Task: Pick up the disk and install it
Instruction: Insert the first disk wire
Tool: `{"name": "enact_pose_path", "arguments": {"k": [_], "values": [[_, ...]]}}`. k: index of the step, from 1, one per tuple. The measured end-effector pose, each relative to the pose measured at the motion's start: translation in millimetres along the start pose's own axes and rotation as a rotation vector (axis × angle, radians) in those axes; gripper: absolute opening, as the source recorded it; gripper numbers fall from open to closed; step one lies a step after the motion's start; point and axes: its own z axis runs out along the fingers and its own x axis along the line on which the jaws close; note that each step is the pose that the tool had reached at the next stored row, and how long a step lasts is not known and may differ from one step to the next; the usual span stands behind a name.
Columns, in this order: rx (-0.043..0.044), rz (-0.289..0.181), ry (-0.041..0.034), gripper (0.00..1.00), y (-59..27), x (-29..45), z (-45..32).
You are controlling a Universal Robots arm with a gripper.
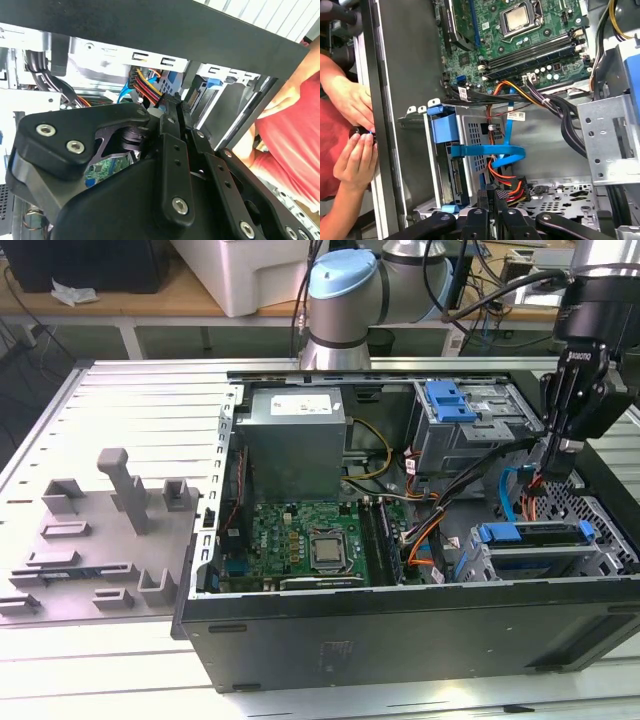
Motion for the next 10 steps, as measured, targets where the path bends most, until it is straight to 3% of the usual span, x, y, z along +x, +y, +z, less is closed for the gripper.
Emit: {"name": "enact_pose_path", "arguments": {"k": [6,10], "values": [[0.0086,0.004,-0.0162,0.16,3.4,9.4,5.0],[0.0209,0.010,-0.0377,0.16,5.1,15.0,7.9]]}}
